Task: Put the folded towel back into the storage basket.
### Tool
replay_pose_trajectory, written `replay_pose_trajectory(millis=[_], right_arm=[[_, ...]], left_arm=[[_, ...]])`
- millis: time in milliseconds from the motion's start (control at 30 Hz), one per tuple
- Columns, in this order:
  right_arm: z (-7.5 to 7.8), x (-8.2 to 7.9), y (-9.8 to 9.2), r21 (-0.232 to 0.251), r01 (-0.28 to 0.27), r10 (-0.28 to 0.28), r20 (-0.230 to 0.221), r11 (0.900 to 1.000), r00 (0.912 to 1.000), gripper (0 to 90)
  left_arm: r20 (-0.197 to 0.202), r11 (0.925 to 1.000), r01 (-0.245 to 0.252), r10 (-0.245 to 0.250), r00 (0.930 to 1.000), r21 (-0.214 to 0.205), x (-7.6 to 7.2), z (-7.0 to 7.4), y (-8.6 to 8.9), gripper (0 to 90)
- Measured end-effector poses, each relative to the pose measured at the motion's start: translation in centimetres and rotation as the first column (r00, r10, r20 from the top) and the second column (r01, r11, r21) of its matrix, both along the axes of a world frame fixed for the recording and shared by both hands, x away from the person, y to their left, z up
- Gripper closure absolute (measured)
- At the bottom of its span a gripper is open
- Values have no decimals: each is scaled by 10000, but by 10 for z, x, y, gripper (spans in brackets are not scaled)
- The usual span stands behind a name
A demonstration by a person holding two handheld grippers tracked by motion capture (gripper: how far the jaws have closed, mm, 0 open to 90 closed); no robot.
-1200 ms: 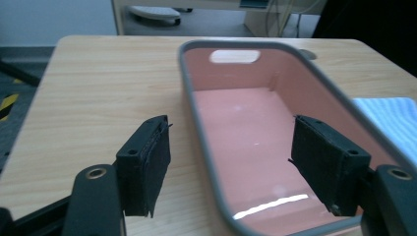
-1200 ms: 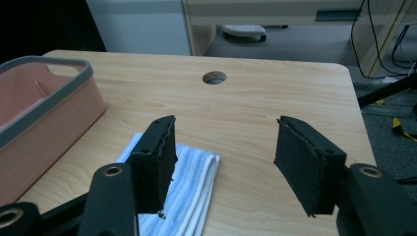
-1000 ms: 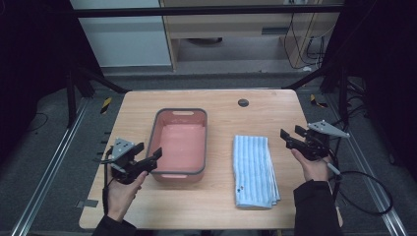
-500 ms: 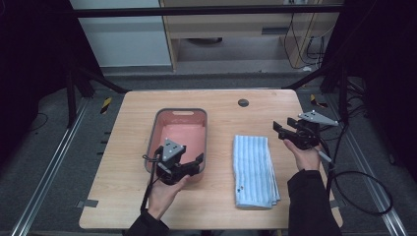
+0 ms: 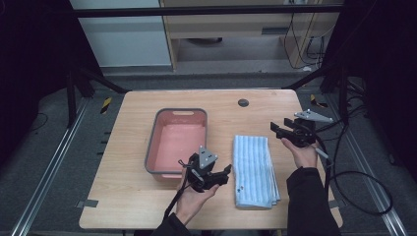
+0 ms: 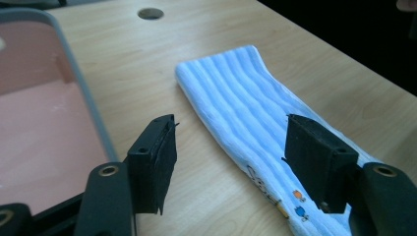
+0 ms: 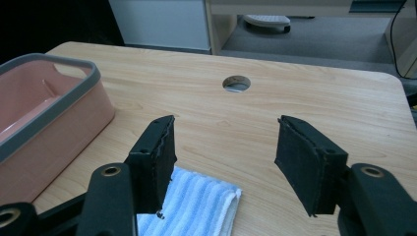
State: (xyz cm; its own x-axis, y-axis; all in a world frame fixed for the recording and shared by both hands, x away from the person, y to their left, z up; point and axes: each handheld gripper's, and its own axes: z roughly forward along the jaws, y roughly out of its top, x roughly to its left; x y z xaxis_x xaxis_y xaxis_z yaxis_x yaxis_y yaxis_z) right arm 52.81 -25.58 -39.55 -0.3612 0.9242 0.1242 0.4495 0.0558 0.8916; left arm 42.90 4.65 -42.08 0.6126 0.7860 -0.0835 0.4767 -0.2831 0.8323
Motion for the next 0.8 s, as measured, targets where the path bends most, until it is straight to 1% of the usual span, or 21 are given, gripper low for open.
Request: replay_pose_trajectory(millis=[33,67,100,133,167,200,267,333,367,400,433,467,533,600,633,700,767,800], right_arm=[[-2,2,0,-47,19,-19,-38,10000,10000,393],[-2,2,0,-47,19,-19,-38,10000,10000,393],[-5,3,0,-26,36,-36,-107,10000,9999,393],[-5,3,0,-26,36,-36,-107,10000,9999,393],[-8,5,1,-82,7,-9,-174,10000,9998,393],[-8,5,1,-82,7,-9,-174,10000,9998,393],[-12,7,2,-151,-37,33,-245,9999,9997,394],[-17,9,3,-210,-33,26,-341,9998,9994,396],[-23,11,4,-271,-65,52,-465,9996,9989,395],[-23,11,4,-271,-65,52,-465,9996,9989,395],[-25,11,5,-238,-62,49,-542,9997,9985,396],[-31,14,7,-364,-114,88,-713,9993,9974,396],[-33,15,8,-342,-152,125,-774,9993,9969,396],[-39,17,10,-406,-169,133,-857,9990,9962,396],[-45,18,11,-436,-177,133,-980,9989,9951,395],[-47,18,12,-482,-192,141,-1042,9987,9945,394],[-52,20,13,-666,-271,188,-1220,9974,9923,393],[-54,20,15,-775,-301,202,-1253,9965,9919,393]], left_arm=[[-94,10000,66,-65,9999,57,-1,-4,-5,366],[-94,10000,66,-65,9999,57,-1,-4,-5,367],[-209,9998,128,-125,9997,147,-1,-7,-8,367],[-292,9998,166,-162,9994,125,-2,-10,-11,367],[-449,9996,220,-212,9988,174,-3,-15,-15,369],[-449,9996,220,-212,9988,174,-3,-15,-15,370],[-621,9991,313,-294,9976,296,-4,-20,-18,371],[-749,9989,364,-342,9966,281,-5,-25,-21,378],[-810,9984,412,-379,9960,387,-6,-29,-22,381],[-810,9984,412,-379,9960,387,-6,-29,-22,383],[-881,9981,420,-379,9954,452,-7,-32,-23,383],[-958,9978,471,-424,9945,465,-7,-35,-24,387],[-1047,9971,529,-470,9934,543,-8,-40,-27,389],[-1177,9966,603,-533,9916,566,-9,-44,-30,392],[-1227,9961,650,-574,9908,589,-9,-46,-31,395],[-1277,9954,751,-671,9895,589,-10,-51,-34,396],[-1306,9950,822,-743,9887,567,-10,-55,-36,396],[-1398,9948,867,-784,9871,541,-10,-58,-36,400]])
